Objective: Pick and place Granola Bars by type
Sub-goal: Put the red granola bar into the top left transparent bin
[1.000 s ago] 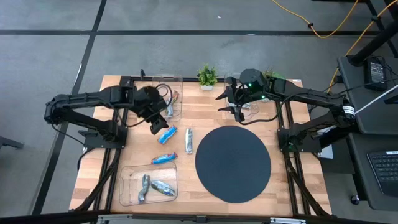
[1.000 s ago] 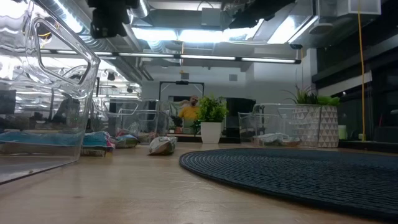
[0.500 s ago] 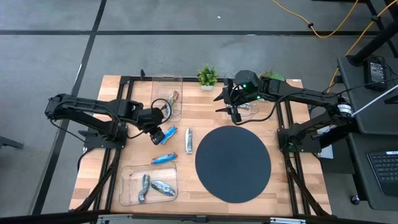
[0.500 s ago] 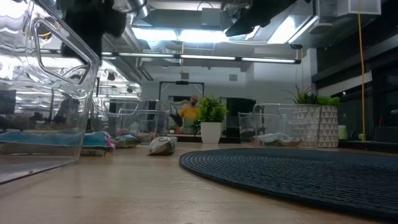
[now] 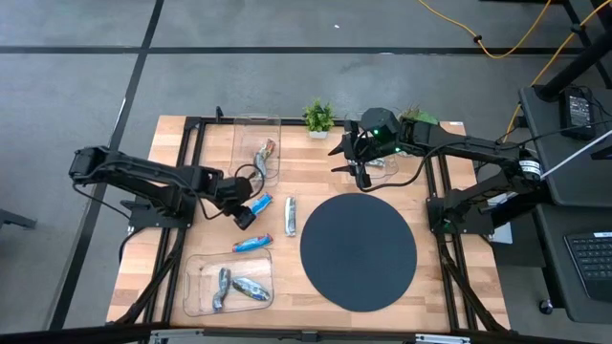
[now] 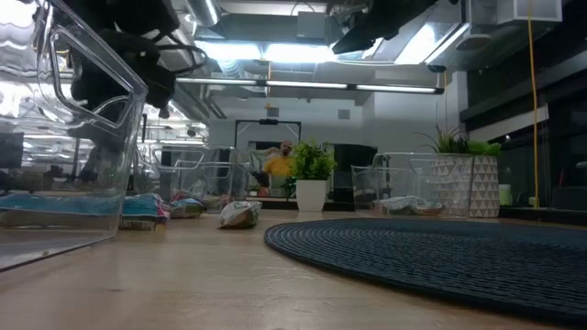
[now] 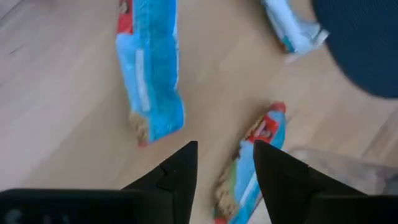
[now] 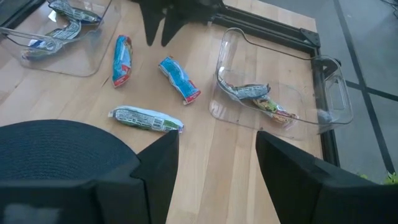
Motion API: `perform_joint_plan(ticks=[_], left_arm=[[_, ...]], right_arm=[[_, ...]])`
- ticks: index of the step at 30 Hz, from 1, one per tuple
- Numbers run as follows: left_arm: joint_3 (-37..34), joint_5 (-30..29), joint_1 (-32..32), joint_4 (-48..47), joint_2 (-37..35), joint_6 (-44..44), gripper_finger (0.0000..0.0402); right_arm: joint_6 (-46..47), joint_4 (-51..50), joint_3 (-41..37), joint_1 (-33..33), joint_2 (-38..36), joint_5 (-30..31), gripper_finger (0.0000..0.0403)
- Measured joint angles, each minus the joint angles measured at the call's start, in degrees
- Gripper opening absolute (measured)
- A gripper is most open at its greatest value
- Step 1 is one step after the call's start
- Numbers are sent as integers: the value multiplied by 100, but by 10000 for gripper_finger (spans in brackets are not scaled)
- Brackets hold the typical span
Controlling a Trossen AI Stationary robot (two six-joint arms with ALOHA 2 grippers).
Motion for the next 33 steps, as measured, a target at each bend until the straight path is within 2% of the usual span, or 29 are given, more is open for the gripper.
perform_joint_plan(ticks=[2,9,18,26,33], left_arm=[[-162,-68,2,241,0,-60,158],[-489,-589,2,183,0,-313,219],[-690,-641,2,611,373,-531,278],[-663,-863,2,1232,1202,-640,279],[-659,-925,2,1181,1316,-822,257]], right_arm=[[0,0,0,0,0,2,216],[0,0,0,0,0,0,216],[-2,0,0,0,0,0,216],[-2,0,0,0,0,0,216],[-2,0,0,0,0,0,216]])
